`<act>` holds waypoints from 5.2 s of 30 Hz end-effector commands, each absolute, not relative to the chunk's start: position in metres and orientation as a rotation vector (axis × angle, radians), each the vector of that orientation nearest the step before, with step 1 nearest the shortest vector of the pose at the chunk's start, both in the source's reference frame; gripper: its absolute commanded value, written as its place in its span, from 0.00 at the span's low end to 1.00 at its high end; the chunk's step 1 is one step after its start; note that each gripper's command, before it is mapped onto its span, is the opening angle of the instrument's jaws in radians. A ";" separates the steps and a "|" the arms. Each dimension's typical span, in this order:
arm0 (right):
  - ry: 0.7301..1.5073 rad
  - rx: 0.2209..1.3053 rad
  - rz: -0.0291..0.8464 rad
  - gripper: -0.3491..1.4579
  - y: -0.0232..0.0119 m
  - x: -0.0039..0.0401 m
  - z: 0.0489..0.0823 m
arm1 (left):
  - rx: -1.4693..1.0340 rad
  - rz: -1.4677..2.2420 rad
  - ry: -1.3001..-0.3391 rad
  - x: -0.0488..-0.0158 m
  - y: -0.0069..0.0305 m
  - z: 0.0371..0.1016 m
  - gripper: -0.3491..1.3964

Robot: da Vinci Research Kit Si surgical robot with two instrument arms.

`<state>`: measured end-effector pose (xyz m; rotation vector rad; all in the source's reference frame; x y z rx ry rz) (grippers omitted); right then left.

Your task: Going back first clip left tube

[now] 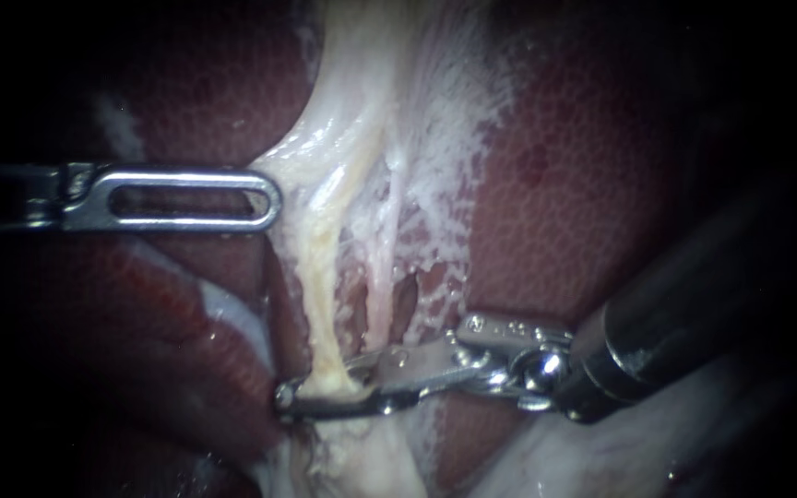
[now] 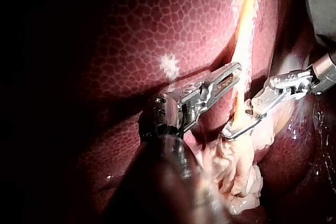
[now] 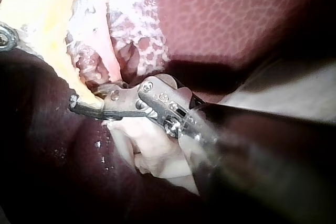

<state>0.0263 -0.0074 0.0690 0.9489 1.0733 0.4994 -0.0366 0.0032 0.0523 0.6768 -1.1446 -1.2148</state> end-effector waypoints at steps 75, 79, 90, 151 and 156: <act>1.260 0.743 0.237 0.51 -0.0048 0.0249 0.0687 | 0.673 -1.216 -1.145 -0.0369 0.0029 0.0523 0.00; 1.253 0.754 0.256 0.51 -0.0043 0.0237 0.0682 | 0.673 -1.216 -1.145 -0.0369 0.0029 0.0523 0.00; 1.243 0.737 0.310 0.52 -0.0014 0.0174 0.0658 | 0.673 -1.216 -1.145 -0.0368 0.0029 0.0523 0.00; 1.279 0.608 0.240 0.52 0.0042 0.0088 0.0590 | 0.695 -1.218 -1.140 -0.0401 -0.0002 0.0597 0.00; 1.279 0.609 0.240 0.52 0.0042 0.0088 0.0590 | 0.709 -1.215 -1.133 -0.0410 -0.0009 0.0602 0.00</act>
